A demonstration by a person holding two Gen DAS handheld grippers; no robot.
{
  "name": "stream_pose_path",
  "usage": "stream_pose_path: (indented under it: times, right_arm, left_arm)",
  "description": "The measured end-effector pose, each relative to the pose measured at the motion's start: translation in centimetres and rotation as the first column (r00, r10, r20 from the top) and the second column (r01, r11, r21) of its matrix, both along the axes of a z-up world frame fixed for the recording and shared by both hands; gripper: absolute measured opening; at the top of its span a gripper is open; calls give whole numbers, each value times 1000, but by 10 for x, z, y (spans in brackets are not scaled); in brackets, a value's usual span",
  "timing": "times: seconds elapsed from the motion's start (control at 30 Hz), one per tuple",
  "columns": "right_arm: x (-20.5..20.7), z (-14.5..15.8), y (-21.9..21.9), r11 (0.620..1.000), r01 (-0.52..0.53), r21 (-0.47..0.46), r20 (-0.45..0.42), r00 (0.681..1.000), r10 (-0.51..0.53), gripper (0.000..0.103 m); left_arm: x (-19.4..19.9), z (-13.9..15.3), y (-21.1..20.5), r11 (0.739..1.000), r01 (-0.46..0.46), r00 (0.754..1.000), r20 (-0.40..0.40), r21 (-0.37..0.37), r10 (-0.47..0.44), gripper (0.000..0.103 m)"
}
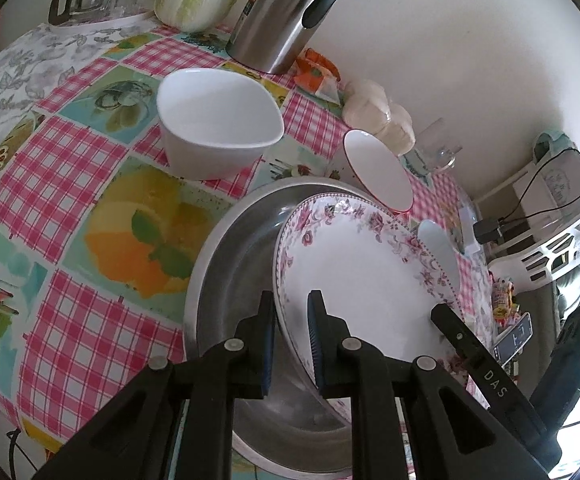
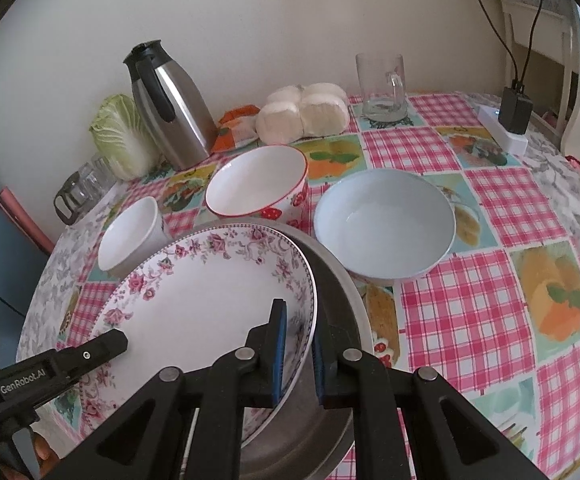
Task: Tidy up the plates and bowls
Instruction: 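Carry the floral plate with both grippers over the steel tray, then lower the floral plate into the steel tray with both grippers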
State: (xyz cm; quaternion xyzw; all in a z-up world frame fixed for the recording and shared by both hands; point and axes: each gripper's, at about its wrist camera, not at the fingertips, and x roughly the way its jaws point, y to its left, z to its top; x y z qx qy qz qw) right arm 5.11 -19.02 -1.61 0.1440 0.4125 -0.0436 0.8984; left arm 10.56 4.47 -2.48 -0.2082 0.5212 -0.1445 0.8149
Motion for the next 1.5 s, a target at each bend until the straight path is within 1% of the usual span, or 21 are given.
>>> stream_pose_path:
  times: [0.13, 0.7, 1.1, 1.37, 1.5]
  right_arm:
    - [1, -5, -1, 1000, 1, 8, -18, 1000, 0, 13]
    - [6, -13, 1, 1000, -12, 8, -39, 999, 12, 13]
    - [9, -16, 2, 1000, -19, 8, -46, 999, 20, 13]
    - [10, -21, 1, 1000, -24, 16, -60, 998, 24, 13]
    - [10, -24, 1, 999, -27, 18, -74, 997, 29, 15]
  left_arm:
    - [2, -2, 0, 1000, -2, 1000, -14, 7, 2, 16]
    - [7, -12, -1, 999, -3, 999, -51, 40, 5, 16]
    - [9, -14, -1, 998, -7, 998, -60, 55, 10, 16]
    - [11, -21, -2, 997, 1, 995, -95, 73, 6, 16]
    - [11, -23, -2, 997, 2, 994, -108, 71, 6, 16]
